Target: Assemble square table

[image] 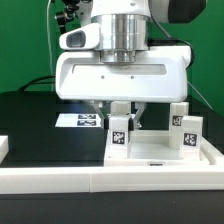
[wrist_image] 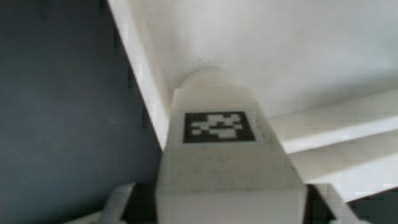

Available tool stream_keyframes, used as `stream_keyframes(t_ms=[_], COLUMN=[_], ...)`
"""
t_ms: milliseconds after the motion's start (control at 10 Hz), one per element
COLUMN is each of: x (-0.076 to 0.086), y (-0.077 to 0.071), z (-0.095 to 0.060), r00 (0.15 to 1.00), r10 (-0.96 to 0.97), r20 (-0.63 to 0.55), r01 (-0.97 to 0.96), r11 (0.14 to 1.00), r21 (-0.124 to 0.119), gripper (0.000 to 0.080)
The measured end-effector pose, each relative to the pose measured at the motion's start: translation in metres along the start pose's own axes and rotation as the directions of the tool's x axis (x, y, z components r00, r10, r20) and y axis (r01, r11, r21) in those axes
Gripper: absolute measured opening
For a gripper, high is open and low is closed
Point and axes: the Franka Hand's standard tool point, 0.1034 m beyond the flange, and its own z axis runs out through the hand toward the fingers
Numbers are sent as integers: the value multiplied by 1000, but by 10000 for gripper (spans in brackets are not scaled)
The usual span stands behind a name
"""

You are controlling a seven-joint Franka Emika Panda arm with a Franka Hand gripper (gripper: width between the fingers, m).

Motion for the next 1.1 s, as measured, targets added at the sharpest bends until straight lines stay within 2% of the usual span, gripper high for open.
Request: stream_keyframes(t_ms=[200,400,500,700,800,900,1000,1100], x=[0,-1,-1,-1,-1,-3,-6,-8], y=[4,8,10,10,7,2,-5,-11], z=[0,-1,-1,-2,-6,-12,-17,-22], r00=[984,940,929,929,928,920,914,908], r10=[180,341,369,369,373,391,405,420], r20=[-1,-13,-21,-19,-16,-10,-7,-6], r01=[-180,-341,-369,-370,-373,-391,-405,-420], r11=[984,939,928,928,927,920,914,907], r21=[-8,-32,-41,-40,-35,-29,-21,-13], gripper=[292,312,312,318,532,532,625,642])
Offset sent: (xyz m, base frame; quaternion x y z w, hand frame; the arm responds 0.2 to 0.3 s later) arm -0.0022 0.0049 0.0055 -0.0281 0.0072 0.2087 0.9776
